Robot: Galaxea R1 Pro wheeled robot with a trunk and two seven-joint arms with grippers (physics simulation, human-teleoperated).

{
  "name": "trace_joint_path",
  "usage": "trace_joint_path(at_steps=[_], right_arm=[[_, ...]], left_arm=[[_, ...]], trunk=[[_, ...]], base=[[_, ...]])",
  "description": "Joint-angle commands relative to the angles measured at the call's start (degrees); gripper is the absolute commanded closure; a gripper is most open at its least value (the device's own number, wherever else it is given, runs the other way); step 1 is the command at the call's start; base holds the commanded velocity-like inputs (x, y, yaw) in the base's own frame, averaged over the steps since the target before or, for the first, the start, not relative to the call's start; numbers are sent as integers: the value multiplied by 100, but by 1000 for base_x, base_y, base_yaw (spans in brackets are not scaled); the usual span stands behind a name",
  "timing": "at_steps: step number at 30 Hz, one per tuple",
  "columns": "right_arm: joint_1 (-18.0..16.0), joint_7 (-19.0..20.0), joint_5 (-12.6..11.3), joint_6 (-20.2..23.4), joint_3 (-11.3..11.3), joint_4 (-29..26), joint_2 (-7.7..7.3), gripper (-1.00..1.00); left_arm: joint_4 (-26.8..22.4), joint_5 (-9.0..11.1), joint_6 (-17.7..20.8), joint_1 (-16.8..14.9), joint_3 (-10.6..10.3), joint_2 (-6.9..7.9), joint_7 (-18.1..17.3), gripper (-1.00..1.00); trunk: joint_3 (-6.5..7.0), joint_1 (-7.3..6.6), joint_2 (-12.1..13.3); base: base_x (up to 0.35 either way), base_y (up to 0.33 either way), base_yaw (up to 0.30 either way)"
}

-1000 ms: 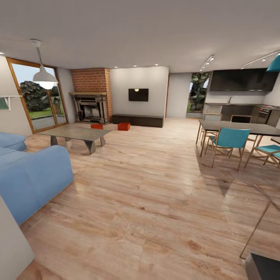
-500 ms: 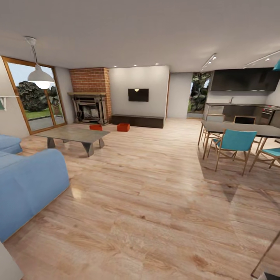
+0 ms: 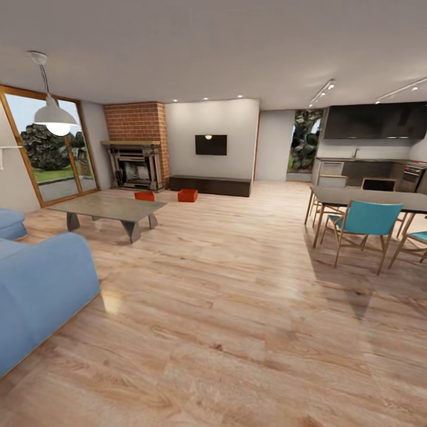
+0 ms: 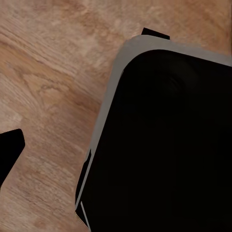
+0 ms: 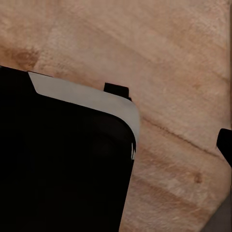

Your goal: Move the two storage containers from the living room to the garage. In the garage, place one container on the floor and stack the other container on top of it (either order is fine).

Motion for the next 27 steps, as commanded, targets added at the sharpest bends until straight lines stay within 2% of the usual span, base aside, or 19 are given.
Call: trace_joint_path(at_steps=[1,27], right_arm=[[-7,3,-10,-34,28,17,0,-100],[-7,3,-10,-34,28,18,0,-100]], left_arm=[[1,18,-17,-2,16,-1,6,-100],[2,18,-15,-2,16,-1,6,-100]], trunk=[[-6,3,-3],[-6,3,-3]], base=[[323,0,0],[323,0,0]])
